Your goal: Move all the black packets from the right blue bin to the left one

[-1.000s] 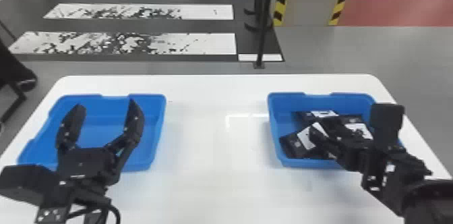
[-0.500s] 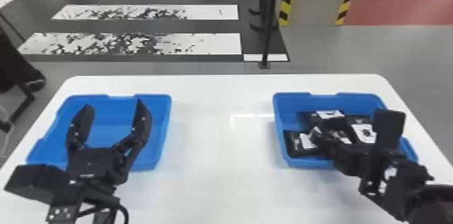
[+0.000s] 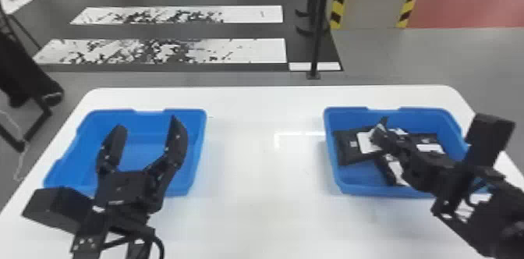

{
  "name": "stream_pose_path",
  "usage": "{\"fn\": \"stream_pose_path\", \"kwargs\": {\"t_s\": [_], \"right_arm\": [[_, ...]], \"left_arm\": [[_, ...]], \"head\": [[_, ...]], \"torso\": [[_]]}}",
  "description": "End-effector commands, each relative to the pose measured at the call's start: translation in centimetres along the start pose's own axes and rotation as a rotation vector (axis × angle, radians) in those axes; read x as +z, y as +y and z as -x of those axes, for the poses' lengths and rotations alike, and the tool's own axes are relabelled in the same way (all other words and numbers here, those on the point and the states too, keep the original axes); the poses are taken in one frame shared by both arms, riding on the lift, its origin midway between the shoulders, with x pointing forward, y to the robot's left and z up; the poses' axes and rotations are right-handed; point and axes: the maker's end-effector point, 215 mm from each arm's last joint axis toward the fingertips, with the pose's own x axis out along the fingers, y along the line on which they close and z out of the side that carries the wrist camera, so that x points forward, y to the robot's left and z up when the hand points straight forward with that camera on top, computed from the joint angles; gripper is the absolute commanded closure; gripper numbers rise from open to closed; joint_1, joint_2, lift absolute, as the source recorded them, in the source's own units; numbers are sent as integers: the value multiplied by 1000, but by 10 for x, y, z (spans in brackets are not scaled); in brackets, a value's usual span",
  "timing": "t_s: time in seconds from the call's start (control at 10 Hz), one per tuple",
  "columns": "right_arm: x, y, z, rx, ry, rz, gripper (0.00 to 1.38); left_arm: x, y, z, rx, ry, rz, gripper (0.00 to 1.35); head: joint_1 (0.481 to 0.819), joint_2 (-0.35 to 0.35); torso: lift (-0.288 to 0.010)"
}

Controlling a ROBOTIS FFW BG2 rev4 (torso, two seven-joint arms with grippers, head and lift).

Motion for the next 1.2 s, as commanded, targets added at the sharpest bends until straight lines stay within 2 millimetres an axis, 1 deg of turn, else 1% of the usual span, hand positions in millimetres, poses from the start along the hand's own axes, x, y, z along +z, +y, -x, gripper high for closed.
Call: {"fn": "stream_pose_path", "kwargs": {"t_s": [0.0, 0.1, 0.2, 0.3, 0.4, 0.5, 0.6, 0.7, 0.9, 1.0, 1.1], "right_arm": [[31, 25, 7, 79, -77, -56, 1179], [42, 47, 10, 158, -103, -102, 1179], [48, 67, 13, 219, -114, -131, 1179], [46, 76, 8, 256, -107, -141, 1179], [30, 81, -7, 332, -75, -210, 1179], [17, 90, -20, 419, -49, -299, 1179], [2, 107, -31, 503, -16, -358, 1179], [-10, 133, -35, 596, 16, -435, 1179], [-17, 177, -33, 687, 55, -478, 1179], [-18, 193, -31, 720, 66, -491, 1179], [-15, 202, -30, 741, 69, -493, 1179]], "left_arm": [[-6, -4, 0, -2, 13, 72, 136], [-6, -14, -1, -17, 14, 163, 136], [-11, -27, -1, -39, 29, 272, 136], [-18, -49, -1, -74, 54, 381, 136], [-18, -59, -2, -95, 59, 425, 136], [-17, -65, -3, -107, 53, 444, 136], [-19, -74, -2, -124, 57, 438, 136], [-24, -83, -2, -145, 67, 424, 136], [-30, -95, -3, -173, 81, 398, 136], [-32, -103, -2, -188, 90, 401, 136], [-36, -110, -1, -201, 106, 403, 136]], "head": [[695, 30], [695, 32], [695, 42], [695, 45], [695, 44], [695, 41], [695, 47], [695, 62], [695, 91], [695, 109], [695, 122]], "torso": [[-168], [-168], [-168], [-168], [-168], [-168], [-168], [-168], [-168], [-168], [-168]]}}
